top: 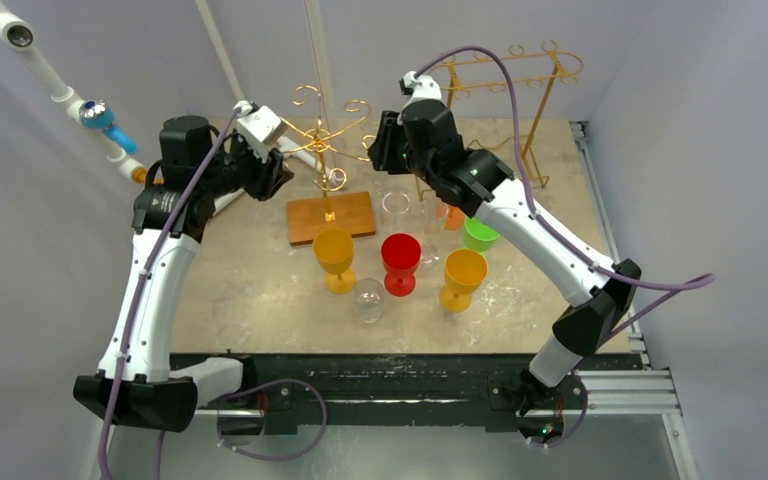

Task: Place the wine glass upside down on the wine glass rack

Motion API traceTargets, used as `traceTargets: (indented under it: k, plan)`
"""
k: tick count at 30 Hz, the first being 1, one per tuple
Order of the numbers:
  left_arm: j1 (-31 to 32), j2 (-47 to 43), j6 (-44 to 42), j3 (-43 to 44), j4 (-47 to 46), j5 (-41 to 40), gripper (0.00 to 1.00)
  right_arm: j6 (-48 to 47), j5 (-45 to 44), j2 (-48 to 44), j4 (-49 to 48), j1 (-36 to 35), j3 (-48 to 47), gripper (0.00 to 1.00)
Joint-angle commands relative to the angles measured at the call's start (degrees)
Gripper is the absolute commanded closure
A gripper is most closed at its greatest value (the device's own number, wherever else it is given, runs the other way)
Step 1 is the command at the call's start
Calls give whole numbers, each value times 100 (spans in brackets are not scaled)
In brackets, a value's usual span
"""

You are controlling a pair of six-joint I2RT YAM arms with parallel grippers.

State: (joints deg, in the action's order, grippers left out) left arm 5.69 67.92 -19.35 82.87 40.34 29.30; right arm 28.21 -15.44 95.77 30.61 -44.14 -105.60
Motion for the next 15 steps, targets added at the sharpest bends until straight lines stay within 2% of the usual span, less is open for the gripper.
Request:
traceTargets:
  k: [1, 5, 7, 15]
  plan:
    - [76, 36, 856, -56, 249, -1151, 88, 247, 252, -523, -84, -147, 326, 88]
    - [151, 40, 991, -15, 240, -1114, 99, 256, 110, -597, -21, -148, 266, 97]
    - [199, 2, 1085, 12, 280, -1048, 100, 249, 169, -507, 91, -145, 38, 100]
    - [316, -180, 1294, 136, 495, -858, 100, 72, 287, -64, 513, -148, -1010, 100]
